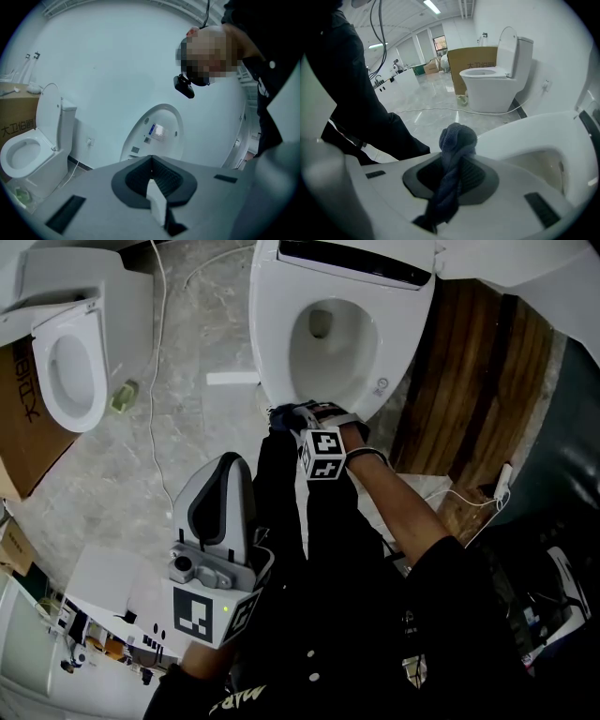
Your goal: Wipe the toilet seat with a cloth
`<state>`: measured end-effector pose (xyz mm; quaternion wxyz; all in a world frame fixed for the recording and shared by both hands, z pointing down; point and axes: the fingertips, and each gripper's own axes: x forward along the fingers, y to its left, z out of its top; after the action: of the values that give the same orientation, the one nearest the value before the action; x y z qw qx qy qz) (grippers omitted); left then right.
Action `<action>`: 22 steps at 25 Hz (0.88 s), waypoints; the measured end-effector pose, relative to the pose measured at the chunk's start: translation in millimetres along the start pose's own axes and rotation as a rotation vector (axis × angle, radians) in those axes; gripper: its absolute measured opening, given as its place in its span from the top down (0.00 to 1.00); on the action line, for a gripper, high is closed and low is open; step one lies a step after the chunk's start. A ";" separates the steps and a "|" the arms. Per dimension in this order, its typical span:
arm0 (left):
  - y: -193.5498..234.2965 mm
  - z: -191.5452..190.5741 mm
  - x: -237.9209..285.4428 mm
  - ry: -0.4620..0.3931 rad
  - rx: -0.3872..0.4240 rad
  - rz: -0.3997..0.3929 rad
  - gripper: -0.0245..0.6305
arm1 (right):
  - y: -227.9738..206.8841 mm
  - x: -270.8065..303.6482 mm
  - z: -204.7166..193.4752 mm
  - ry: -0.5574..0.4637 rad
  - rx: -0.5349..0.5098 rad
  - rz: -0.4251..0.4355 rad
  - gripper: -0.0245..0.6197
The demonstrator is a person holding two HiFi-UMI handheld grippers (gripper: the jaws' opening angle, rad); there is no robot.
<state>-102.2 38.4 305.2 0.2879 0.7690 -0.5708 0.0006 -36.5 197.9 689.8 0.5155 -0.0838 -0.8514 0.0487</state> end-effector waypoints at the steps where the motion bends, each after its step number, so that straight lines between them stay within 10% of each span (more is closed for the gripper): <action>1: 1.1 1.1 0.9 -0.004 -0.001 0.002 0.95 | -1.5 -0.2 0.9 -0.002 0.000 -0.001 0.83; 22: 28.1 8.3 7.0 0.003 -0.025 0.024 0.95 | -64.1 -2.1 27.0 -0.082 0.097 -0.050 0.83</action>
<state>-127.2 23.4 313.0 0.2983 0.7585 -0.5794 -0.0018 -65.4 134.7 686.3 0.4847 -0.0354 -0.8703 0.0802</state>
